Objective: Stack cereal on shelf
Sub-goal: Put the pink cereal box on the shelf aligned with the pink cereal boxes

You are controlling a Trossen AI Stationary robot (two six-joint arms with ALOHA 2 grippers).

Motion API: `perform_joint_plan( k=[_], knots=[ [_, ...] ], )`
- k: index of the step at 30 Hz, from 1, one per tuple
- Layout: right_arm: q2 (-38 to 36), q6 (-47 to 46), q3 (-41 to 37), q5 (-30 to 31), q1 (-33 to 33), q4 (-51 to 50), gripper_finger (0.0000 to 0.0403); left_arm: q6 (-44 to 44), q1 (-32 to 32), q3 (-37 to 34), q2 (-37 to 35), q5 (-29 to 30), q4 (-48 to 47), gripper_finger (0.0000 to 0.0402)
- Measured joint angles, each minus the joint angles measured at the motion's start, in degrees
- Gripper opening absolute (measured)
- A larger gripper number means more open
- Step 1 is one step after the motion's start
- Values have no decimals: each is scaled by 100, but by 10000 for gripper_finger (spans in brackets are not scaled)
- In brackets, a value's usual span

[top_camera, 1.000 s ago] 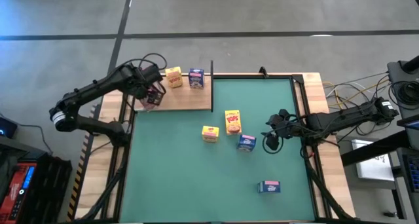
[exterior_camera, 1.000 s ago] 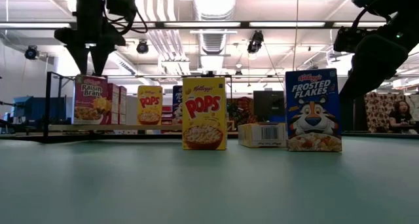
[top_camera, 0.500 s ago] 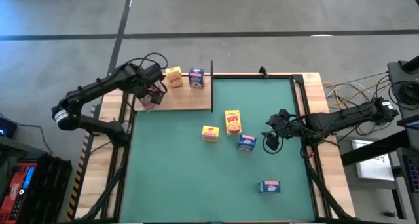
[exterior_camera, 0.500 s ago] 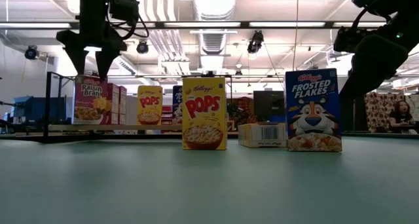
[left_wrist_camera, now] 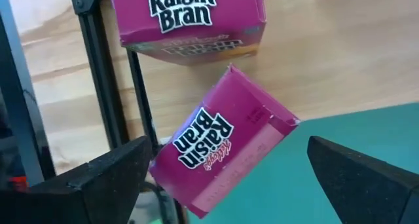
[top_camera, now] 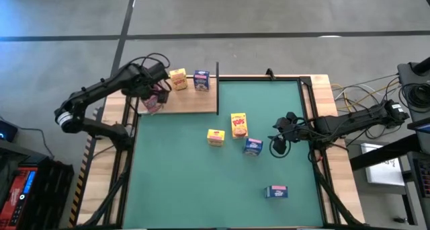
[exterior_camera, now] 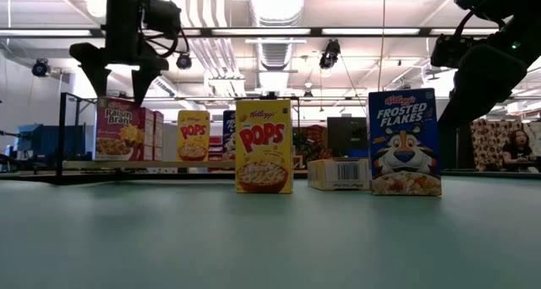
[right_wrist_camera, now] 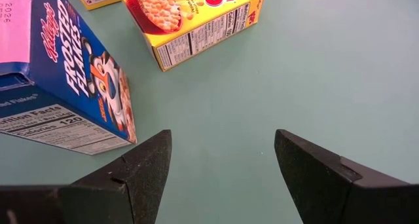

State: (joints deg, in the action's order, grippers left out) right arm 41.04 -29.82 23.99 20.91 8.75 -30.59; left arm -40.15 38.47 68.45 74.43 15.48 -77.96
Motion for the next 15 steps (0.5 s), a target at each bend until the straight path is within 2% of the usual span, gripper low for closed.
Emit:
perform_joint_plan(
  k=[9,15],
  knots=[
    [0,0,0,0,0,2,260,-874,1,110,-87,-118,57,392],
    [0,0,0,0,-1,2,260,-1025,5,122,-90,-111,44,392]
  ],
)
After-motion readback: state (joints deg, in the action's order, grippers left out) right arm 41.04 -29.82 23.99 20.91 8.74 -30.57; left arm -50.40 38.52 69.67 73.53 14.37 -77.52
